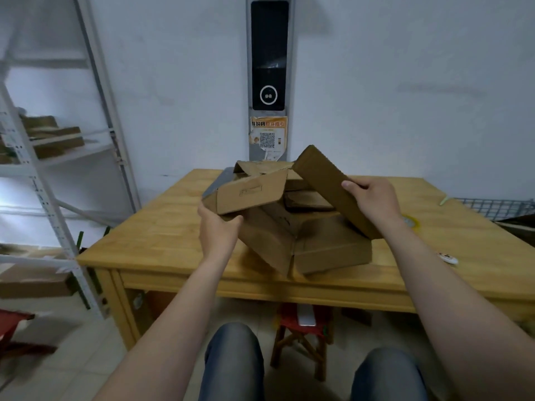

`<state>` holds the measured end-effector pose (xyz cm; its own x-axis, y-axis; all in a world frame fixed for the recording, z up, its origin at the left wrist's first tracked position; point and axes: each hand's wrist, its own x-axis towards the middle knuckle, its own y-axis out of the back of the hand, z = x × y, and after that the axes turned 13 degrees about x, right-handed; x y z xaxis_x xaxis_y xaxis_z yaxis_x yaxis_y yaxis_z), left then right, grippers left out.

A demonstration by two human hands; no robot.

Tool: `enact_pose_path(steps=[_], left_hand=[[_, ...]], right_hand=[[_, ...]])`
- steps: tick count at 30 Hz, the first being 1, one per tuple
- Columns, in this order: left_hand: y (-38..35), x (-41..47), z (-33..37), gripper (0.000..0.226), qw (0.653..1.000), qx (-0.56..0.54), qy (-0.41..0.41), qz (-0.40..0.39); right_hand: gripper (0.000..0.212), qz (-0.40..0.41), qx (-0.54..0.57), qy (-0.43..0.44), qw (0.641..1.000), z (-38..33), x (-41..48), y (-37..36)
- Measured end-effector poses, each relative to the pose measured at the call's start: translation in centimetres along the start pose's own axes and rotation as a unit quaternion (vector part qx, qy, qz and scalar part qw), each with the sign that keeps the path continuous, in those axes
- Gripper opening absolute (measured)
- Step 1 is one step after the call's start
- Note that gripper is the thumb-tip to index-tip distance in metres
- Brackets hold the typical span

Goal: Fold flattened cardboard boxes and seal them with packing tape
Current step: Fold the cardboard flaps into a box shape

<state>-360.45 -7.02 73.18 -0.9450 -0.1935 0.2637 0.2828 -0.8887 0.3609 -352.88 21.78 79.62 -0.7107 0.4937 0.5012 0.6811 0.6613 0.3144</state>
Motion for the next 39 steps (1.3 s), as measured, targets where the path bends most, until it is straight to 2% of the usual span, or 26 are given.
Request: enact_pose_path(steps=[2, 4, 8, 11, 15, 21, 27, 30, 33, 39], left_hand=[[-0.4, -0.4, 0.6, 0.100, 0.999, -0.024, 0.022, 0.012], [-0.9, -0.7, 0.6, 0.096, 0.999, -0.040, 0.019, -0.015], [-2.1, -1.3, 0.5, 0.073, 0.993, -0.018, -0.002, -0.114], [-2.9, -1.5, 1.8, 0.050, 0.991, 0.057, -0.057, -0.104], [-2.9, 0.1, 3.2, 0.031, 0.989, 0.103, -0.094, -0.054], [-3.3, 2.3, 5.3, 0.017, 0.981, 0.103, -0.157, -0.049], [-3.3, 5.2, 6.8, 0.022, 0.977, 0.111, -0.180, -0.034], [-3.4, 7.0, 8.1, 0.025, 0.976, 0.101, -0.189, -0.030], [-3.9, 8.9, 8.9, 0.028, 0.981, 0.082, -0.175, -0.033], [-5.3, 12.4, 8.6, 0.036, 0.991, 0.039, -0.123, -0.017]], right_hand=[[0.026, 0.018, 0.023, 0.005, 1.000, -0.8, -0.2, 0.4], [0.026, 0.050, 0.064, 0.003, 0.997, -1.3, -0.5, 1.1], [0.033, 0.108, 0.217, -0.069, 0.968, -1.2, -0.6, 2.6], [0.036, 0.140, 0.281, -0.085, 0.945, -1.1, -0.8, 3.1], [0.039, 0.178, 0.285, -0.088, 0.938, -0.7, -1.1, 3.9], [0.039, 0.153, 0.186, -0.092, 0.966, 1.6, -0.7, 4.0], [0.041, 0.178, 0.246, -0.129, 0.944, 1.9, 1.7, 4.7], [0.037, 0.123, 0.247, -0.139, 0.951, 1.7, 4.2, 5.5], [0.046, 0.044, 0.248, -0.121, 0.960, 0.7, 6.3, 5.5], [0.057, 0.041, 0.222, -0.116, 0.967, 1.8, 9.2, 4.4]])
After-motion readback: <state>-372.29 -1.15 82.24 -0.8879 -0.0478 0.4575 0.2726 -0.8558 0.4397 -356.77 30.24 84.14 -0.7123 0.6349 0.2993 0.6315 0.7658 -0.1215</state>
